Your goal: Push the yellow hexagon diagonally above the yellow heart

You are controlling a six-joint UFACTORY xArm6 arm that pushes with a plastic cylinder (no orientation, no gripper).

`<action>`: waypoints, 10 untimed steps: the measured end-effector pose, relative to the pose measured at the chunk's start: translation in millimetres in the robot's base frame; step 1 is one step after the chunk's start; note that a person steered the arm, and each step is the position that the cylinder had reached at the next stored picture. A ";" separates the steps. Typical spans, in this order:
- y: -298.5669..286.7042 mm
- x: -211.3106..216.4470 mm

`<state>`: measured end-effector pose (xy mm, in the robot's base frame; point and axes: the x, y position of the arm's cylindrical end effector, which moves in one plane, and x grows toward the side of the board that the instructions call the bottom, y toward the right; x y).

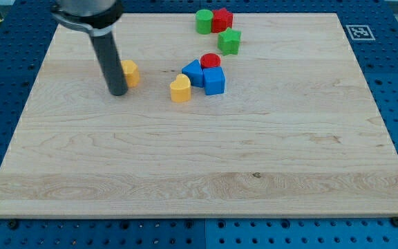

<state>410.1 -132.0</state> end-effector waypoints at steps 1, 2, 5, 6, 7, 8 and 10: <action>21.7 -14.3; -16.9 -45.6; -56.6 -22.4; -98.3 -52.9; -119.1 -106.3; -118.7 -88.1; -78.6 -52.5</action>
<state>357.6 -210.5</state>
